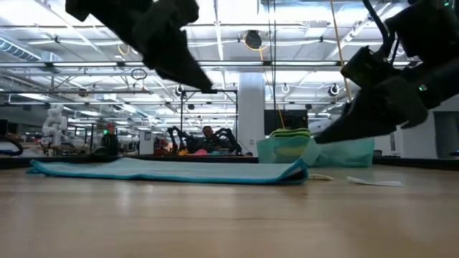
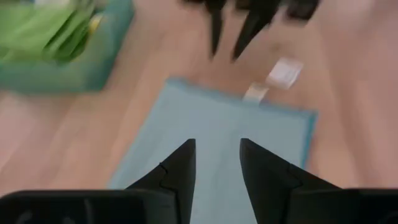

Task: Fold microfiber towels
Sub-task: Fold the blue microfiber cloth

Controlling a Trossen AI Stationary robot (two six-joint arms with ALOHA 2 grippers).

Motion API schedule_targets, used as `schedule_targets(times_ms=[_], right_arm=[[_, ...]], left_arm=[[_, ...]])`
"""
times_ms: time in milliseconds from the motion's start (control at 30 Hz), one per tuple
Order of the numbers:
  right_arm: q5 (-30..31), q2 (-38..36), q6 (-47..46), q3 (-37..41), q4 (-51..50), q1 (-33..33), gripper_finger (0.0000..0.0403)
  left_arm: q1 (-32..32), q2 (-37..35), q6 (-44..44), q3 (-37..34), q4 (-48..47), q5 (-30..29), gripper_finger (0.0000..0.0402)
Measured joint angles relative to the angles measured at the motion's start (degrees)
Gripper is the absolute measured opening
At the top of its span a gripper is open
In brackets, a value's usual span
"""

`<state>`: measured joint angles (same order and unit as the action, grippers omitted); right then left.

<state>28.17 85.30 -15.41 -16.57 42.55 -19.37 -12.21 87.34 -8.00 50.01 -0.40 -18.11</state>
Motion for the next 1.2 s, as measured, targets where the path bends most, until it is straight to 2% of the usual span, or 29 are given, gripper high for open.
schedule_targets(times_ms=[133,300,433,533,700,800,967,1200], right_arm=[[-0.3,-1.9,-0.3,0.0,-4.1,-0.5,0.0109],[0.3,-6.9,3.4,0.4,-5.6,-1.0,0.0109],[0.2,-10.7,5.9,0.8,-7.6,-1.0,0.0109],[0.3,-12.8,6.1,0.8,-10.7,-1.0,0.0109],[0.1,-14.8,6.2,0.8,-14.8,-1.5,0.0109],[0.2,-15.5,6.7,0.8,-15.7,-1.9,0.0109],[0.3,-17.8,7.4,1.5,-18.1,-2.1,0.0109],[0.6,-18.5,9.2,1.5,-17.2,-2.0,0.0109]], left_arm=[[-5.1,6.8,-2.0,4.1,0.9,-4.9,0.0143],[-8.8,17.7,-2.2,14.0,1.6,-9.3,0.0209],[-9.7,25.7,-4.6,23.4,-5.1,-10.6,0.0256],[-10.3,30.3,-7.6,29.6,-9.7,-10.6,0.0267],[-11.6,38.2,-9.4,37.1,-11.0,-12.2,0.0249],[-11.4,40.1,-13.4,38.8,-13.1,-13.0,0.0234],[-10.9,41.4,-19.7,38.8,-14.9,-13.6,0.0204],[-10.5,43.4,-19.3,38.7,-13.9,-14.5,0.0166]])
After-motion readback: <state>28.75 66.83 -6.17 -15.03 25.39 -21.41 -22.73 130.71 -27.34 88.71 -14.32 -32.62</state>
